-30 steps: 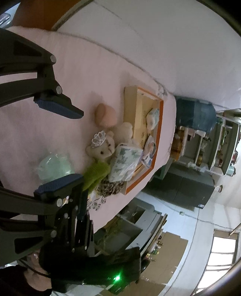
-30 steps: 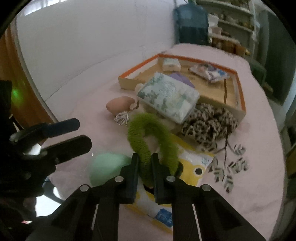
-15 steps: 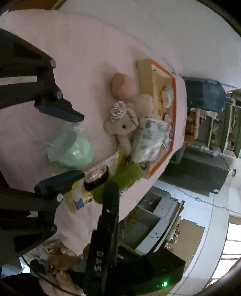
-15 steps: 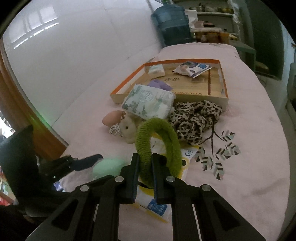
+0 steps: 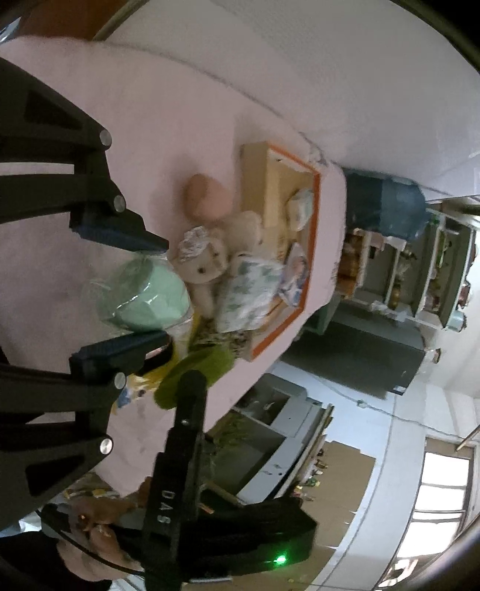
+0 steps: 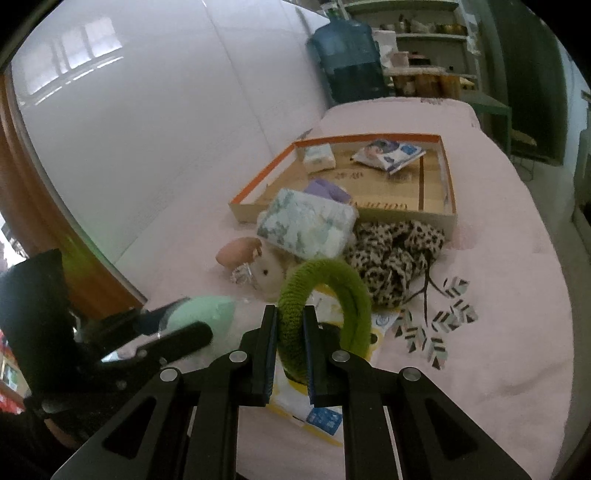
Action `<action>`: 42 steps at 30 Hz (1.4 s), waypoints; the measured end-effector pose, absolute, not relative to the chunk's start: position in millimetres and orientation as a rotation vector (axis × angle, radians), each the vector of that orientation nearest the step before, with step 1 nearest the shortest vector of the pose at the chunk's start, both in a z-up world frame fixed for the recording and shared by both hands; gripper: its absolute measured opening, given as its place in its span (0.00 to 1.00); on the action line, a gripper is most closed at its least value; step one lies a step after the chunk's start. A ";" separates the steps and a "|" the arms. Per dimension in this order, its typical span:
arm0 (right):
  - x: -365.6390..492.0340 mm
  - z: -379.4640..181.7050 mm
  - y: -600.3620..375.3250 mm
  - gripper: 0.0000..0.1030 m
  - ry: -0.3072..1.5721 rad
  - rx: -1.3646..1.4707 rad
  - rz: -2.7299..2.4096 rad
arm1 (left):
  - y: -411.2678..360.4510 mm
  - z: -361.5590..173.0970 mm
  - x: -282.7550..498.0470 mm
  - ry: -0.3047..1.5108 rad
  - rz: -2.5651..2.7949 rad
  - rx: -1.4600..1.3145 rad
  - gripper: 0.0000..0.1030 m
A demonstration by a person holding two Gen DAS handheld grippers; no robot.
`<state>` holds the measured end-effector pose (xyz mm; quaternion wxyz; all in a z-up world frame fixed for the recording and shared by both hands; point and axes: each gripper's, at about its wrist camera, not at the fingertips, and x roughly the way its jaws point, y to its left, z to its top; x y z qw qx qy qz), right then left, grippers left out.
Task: Organize soft objects
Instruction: 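Grasp the green fuzzy ring with the right tool while the left grasps the mint-green bagged item, then carry the ring with the right tool while the left carries the mint item to the tray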
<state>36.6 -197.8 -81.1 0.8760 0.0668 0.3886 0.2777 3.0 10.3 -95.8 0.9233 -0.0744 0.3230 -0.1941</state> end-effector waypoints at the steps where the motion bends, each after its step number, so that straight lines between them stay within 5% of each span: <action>1: 36.6 -78.8 -197.6 0.12 0.806 0.139 0.580 | 11.6 -91.4 4.3 0.656 -0.397 -0.153 0.42; 24: 73.0 -6.3 -209.5 0.13 0.636 0.072 0.548 | 13.2 -11.7 78.3 0.541 -0.302 -0.145 0.42; 42: 175.2 -5.8 -190.8 0.13 0.636 0.026 0.574 | 20.6 -24.7 164.7 0.577 -0.218 -0.185 0.42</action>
